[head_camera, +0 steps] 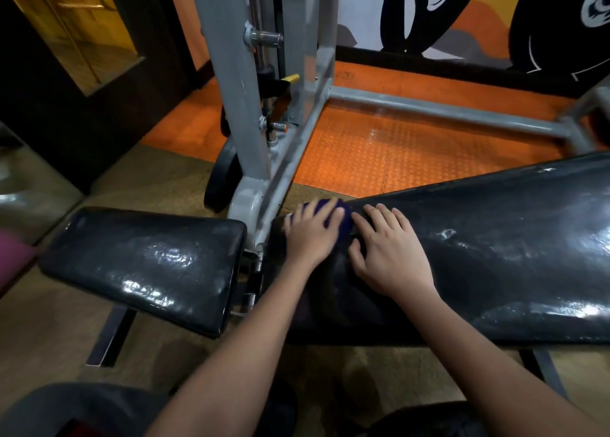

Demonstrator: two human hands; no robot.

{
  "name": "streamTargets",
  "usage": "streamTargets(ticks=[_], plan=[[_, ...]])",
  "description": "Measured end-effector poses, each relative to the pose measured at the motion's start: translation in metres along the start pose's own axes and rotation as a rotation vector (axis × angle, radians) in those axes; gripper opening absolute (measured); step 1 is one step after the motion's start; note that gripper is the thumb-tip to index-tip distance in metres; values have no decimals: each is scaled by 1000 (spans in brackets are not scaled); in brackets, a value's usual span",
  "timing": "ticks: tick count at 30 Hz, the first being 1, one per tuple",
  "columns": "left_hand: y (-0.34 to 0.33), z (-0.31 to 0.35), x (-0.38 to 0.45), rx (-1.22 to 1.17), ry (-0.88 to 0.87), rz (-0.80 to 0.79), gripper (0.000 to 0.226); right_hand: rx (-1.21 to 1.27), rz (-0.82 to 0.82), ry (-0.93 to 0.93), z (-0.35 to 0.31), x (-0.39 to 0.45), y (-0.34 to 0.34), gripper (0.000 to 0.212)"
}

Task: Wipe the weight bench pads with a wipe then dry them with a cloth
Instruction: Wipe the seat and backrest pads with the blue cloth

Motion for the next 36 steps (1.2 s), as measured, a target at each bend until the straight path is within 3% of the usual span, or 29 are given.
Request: streamTargets(ticks=[2, 5, 8, 11, 15, 19, 23, 29, 33, 36], plan=[[-8, 15, -25, 35, -115, 38, 52, 10, 0, 0, 0, -1, 0, 59], [-20, -18, -70, -31, -162, 79, 54, 17, -1, -13, 2, -1, 0, 62], [-23, -94, -89, -327, 51, 34, 55, 8, -2, -17, 1, 0, -3, 62], [-15, -121, -68, -528, 197, -22, 57, 1, -10, -4, -1, 1, -2, 62], [-2, -79, -16, -296, 189, 14, 56, -4, -10, -9, -1, 1, -1, 62], [-2, -28, -9, -25, -10, 24, 52, -16, -13, -11, -1, 2, -1, 63], [-14, -45, -62, -60, -122, 64, 55, -5, -4, -12, 0, 1, 0, 62], [-36, -112, -123, -420, 119, 53, 59, 4, -9, -6, -1, 3, -3, 63], [-31, -114, -128, -474, 152, 91, 52, 10, -31, -16, -1, 2, -2, 64], [-6, -118, -121, -389, 123, 129, 39, 21, -34, -33, 0, 3, 2, 62]])
Point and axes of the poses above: each hand's wrist, its own x-axis towards the middle knuckle, its own y-axis out of the back of the hand, z = x × y, the point moved 3 cm from there along x, towards the middle knuckle, and after that the axes turned 14 degrees about -z, right-handed, at the moved point
